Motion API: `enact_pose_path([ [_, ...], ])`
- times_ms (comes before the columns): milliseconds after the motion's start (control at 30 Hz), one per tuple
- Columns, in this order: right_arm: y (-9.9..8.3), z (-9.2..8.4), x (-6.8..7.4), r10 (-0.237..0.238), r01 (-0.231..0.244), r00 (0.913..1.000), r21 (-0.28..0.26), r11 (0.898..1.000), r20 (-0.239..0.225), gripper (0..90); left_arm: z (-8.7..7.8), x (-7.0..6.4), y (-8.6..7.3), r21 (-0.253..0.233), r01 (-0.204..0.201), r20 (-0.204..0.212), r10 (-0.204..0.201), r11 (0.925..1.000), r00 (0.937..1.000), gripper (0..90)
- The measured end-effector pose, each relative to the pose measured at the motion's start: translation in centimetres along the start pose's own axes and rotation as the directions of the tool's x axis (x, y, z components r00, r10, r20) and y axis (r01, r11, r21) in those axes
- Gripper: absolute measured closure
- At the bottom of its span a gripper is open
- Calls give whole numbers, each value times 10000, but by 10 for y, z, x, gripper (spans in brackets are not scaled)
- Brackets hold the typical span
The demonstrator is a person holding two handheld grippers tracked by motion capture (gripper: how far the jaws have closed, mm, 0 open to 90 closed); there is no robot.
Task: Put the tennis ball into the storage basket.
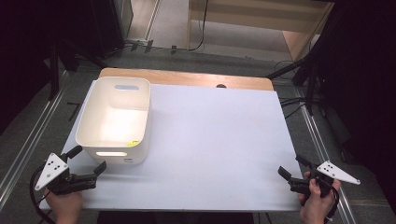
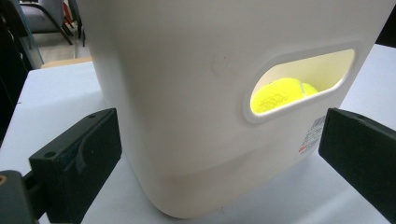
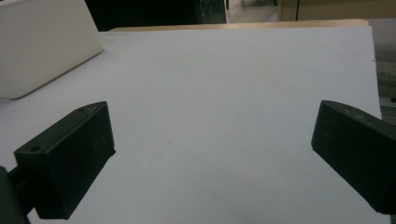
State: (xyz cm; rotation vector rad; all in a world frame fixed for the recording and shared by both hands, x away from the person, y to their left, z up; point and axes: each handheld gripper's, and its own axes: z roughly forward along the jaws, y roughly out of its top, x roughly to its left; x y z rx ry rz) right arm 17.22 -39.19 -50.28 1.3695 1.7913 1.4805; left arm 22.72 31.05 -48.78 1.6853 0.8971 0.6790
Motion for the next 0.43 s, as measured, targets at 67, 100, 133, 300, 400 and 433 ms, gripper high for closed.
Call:
enact_pose_path([
  [67, -4, -2, -2, -26, 24, 10000, -253, 9997, -85, 0, 0, 0, 0, -16, -5, 8, 5, 10000, 10000, 0],
  [100, -6, -3, -2, -30, 25, 9999, -329, 9995, -138, 0, 0, 0, 0, -1, -11, 5, 11, 10000, 10000, 0],
  [133, -8, -4, -2, -45, 39, 9999, -371, 9993, -156, 0, 0, 0, 0, -11, 17, 3, -17, 10000, 10000, 0],
  [300, -14, -6, -4, 66, -84, 9995, -618, 9981, -295, 0, 0, 1, 0, -75, 113, 23, -113, 9999, 9999, 0],
  [400, -16, -6, -6, 181, -203, 9992, -624, 9978, -348, 0, 0, 1, 0, -106, 152, 28, -152, 9998, 9999, 0],
  [433, -16, -5, -6, 167, -192, 9992, -667, 9976, -374, 0, 0, 1, 0, -98, 149, 25, -149, 9998, 9999, 0],
])
